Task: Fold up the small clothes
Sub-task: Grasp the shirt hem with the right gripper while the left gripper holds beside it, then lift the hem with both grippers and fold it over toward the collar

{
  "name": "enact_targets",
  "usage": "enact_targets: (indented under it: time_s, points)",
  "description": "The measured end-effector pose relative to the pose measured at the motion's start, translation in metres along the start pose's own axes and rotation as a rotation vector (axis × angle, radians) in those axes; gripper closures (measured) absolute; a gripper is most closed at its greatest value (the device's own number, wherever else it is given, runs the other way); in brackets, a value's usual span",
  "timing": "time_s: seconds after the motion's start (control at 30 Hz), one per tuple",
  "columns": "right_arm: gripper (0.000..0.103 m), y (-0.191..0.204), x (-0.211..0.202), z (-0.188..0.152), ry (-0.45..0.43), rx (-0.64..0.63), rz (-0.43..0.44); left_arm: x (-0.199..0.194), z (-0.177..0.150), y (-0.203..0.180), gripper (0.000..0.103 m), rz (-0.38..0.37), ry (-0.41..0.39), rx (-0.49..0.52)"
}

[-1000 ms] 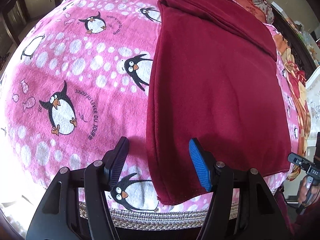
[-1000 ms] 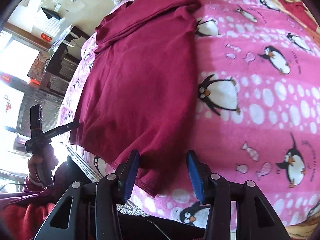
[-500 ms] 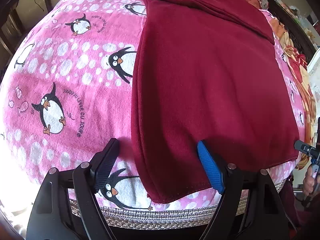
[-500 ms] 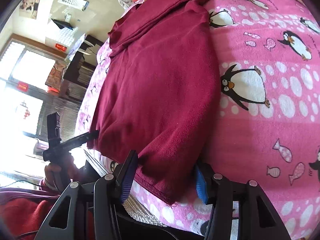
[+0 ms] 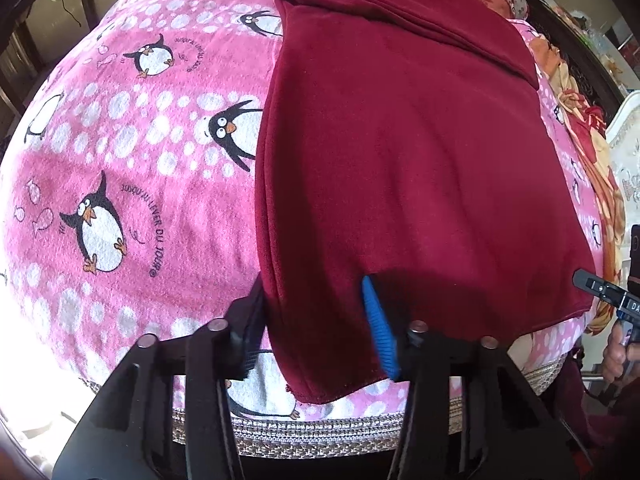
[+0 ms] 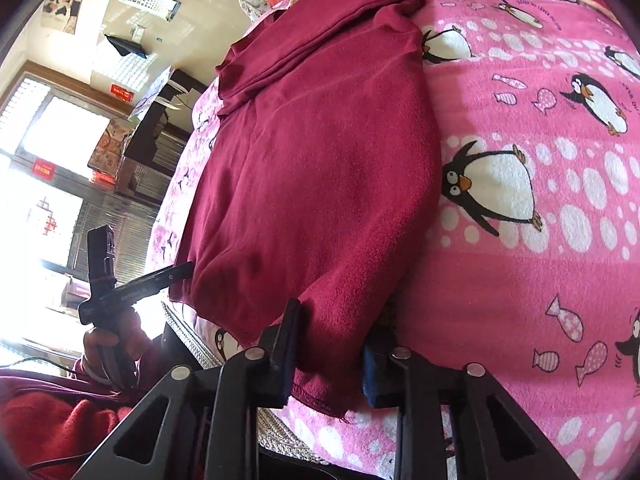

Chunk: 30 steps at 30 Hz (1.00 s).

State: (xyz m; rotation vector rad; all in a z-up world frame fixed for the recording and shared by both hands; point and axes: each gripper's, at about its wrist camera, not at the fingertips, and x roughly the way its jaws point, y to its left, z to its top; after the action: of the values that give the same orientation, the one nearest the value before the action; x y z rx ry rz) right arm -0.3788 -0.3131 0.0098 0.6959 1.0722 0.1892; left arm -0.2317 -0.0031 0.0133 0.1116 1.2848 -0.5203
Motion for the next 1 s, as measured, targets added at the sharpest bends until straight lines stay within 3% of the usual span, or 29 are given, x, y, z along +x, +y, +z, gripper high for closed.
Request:
enact_targets:
  time_s: [0.03,0.13,0.2,0.73,1.0]
  points:
    - [0.082,0.002,0.0,0.002,-0.002,-0.01,0.001,0.0,0.001,0.0,0.077,-0.014,0.004,0.001]
    - [0.084,0.01,-0.005,0.008,-0.023,-0.043,0.021,-0.002,0.006,0.0,0.09,-0.027,0.01,0.01]
    - [0.085,0.015,-0.01,0.013,-0.042,-0.058,0.032,-0.005,0.01,0.0,0.092,-0.046,0.012,0.011]
    - [0.087,0.03,-0.037,0.084,-0.225,-0.107,0.07,-0.025,0.067,0.008,0.097,-0.12,-0.108,-0.002]
    - [0.087,0.035,-0.048,0.119,-0.303,-0.125,0.063,-0.034,0.092,0.022,0.097,-0.17,-0.135,-0.061]
